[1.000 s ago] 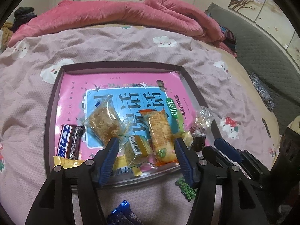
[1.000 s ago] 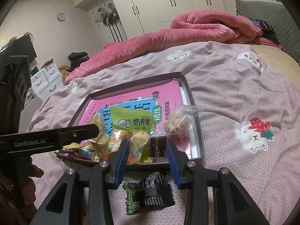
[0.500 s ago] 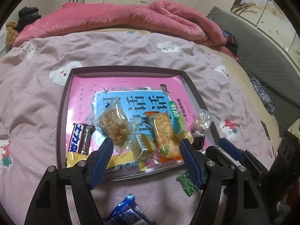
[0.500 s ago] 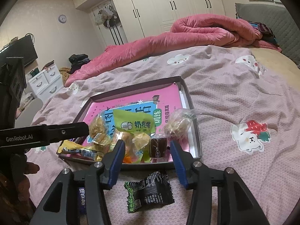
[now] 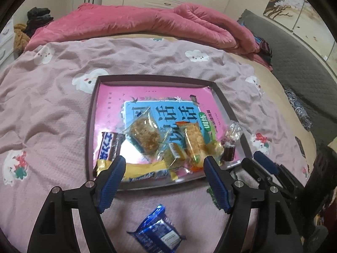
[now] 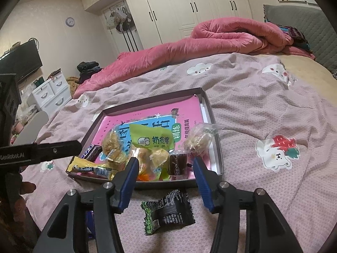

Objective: Organize snacks
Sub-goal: 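Withdraw both grippers from the tray toward the blue Oreo packet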

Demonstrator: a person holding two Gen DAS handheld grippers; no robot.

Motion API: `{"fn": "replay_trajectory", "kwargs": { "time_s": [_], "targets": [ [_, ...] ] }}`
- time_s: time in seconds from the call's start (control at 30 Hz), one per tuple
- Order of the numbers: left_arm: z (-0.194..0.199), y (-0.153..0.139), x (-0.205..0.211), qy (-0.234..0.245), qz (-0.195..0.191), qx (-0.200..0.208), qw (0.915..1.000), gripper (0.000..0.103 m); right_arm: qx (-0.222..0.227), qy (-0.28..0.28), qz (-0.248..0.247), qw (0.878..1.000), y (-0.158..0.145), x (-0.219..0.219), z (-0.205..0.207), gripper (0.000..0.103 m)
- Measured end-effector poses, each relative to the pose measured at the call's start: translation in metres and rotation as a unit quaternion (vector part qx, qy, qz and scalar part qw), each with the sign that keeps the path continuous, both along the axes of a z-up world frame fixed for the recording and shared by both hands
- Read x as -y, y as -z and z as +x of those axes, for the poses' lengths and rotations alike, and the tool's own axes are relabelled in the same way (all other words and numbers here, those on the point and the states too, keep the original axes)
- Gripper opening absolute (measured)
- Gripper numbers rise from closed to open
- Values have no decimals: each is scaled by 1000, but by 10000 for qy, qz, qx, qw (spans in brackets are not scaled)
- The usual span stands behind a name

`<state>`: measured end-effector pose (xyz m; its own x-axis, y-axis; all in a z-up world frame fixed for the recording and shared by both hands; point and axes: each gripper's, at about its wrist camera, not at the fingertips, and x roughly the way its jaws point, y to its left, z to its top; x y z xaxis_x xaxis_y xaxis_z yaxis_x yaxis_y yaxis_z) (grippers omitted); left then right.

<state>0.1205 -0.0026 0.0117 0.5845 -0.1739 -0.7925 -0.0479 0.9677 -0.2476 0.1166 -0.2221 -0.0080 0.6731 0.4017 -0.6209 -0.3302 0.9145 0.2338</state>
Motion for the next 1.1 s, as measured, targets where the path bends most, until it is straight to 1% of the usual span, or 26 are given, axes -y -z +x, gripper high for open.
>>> {"fn": "replay_trajectory", "kwargs": {
  "time_s": [0.07,0.17,0.47,0.67,0.77,0.87,0.97,1.1],
  "targets": [
    [-4,1,-1,0,30,-27,10000,78,8,-7,-12,10000,-1,0,-2,55],
    [-10,2,0,44,80,-62,9999,79,-2,-4,-36,10000,-2,0,-6,61],
    [-26,-2,1,104,184,-36,9998,80,-25,-42,-105,9999,-4,-2,-14,67],
    [-35,-3,-1,77,181,-58,9998,80,-73,-16,-158,9998,-4,-3,-18,74],
    [-38,-2,-2,80,234,-70,9997,81,-86,10,-181,9998,-4,-3,-20,75],
    [-41,1,-2,105,310,-139,9994,83,-140,26,-185,9997,-3,-2,-21,76],
    [-46,6,-4,149,251,-236,9993,83,-252,8,-194,9995,0,-2,-21,80],
    [-52,15,-6,212,189,-387,9988,83,-464,-20,-290,9985,8,-3,-21,81]
  ]
}}
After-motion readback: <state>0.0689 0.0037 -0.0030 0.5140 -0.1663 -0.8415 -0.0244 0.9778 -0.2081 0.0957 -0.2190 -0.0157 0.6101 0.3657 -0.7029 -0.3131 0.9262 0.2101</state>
